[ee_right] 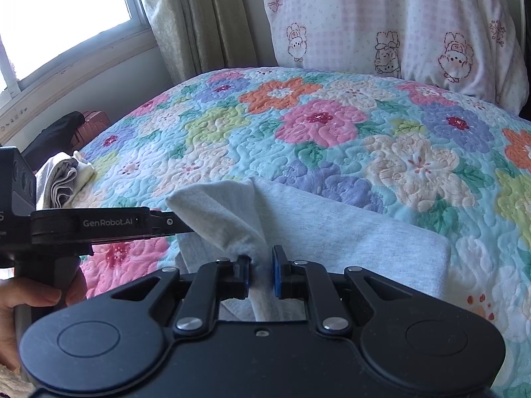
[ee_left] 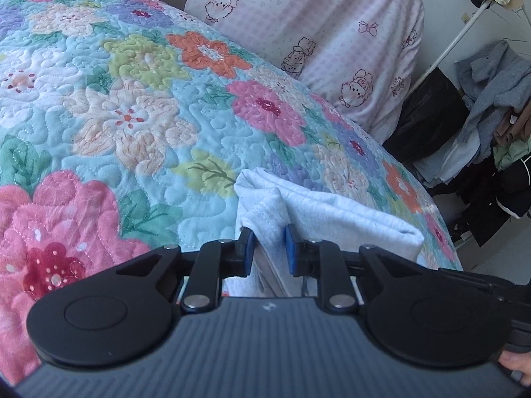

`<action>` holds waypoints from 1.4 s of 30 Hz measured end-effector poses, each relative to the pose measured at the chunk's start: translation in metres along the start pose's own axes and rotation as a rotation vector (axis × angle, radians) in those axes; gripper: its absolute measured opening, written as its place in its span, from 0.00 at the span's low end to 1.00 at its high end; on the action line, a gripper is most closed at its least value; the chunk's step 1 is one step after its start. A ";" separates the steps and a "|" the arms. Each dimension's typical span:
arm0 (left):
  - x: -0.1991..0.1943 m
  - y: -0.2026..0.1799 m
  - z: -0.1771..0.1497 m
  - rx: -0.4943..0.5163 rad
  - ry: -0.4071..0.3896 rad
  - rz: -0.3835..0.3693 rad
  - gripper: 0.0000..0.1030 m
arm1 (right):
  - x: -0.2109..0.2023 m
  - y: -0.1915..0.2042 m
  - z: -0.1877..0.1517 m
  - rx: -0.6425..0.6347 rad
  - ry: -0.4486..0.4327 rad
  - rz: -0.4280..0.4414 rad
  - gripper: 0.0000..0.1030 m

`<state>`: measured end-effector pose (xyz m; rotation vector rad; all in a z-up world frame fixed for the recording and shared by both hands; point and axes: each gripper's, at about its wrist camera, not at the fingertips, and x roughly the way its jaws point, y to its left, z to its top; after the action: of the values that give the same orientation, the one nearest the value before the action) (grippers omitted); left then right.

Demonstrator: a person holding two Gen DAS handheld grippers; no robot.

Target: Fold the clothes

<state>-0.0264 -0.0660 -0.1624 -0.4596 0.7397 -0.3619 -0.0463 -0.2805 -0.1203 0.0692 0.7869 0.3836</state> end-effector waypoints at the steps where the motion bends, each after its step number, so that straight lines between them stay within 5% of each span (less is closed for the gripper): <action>1: -0.002 -0.003 0.000 0.016 -0.007 0.002 0.06 | -0.001 0.001 0.000 -0.006 -0.006 0.001 0.14; 5: -0.021 -0.018 -0.003 0.020 -0.020 -0.022 0.04 | -0.008 0.000 -0.001 0.007 -0.052 0.012 0.13; 10: -0.038 -0.010 -0.012 -0.189 0.048 -0.091 0.04 | -0.023 -0.010 0.003 0.039 -0.111 0.042 0.12; 16: -0.020 0.019 -0.028 -0.330 0.139 -0.008 0.04 | -0.034 -0.011 0.003 0.027 -0.149 0.099 0.12; 21: -0.007 0.056 -0.039 -0.526 0.212 -0.055 0.05 | -0.028 0.007 -0.002 -0.044 -0.131 0.139 0.12; 28: -0.008 0.068 -0.034 -0.556 0.248 -0.060 0.05 | 0.009 0.048 -0.025 -0.249 0.046 0.126 0.13; 37: -0.009 0.068 -0.043 -0.618 0.302 -0.137 0.03 | -0.007 0.034 -0.028 -0.107 -0.033 0.200 0.14; 42: -0.010 0.055 -0.037 -0.506 0.350 -0.140 0.02 | 0.012 0.039 -0.038 -0.202 0.066 0.177 0.14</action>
<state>-0.0509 -0.0256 -0.2094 -0.9439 1.1501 -0.3896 -0.0775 -0.2426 -0.1474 -0.0639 0.8059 0.6339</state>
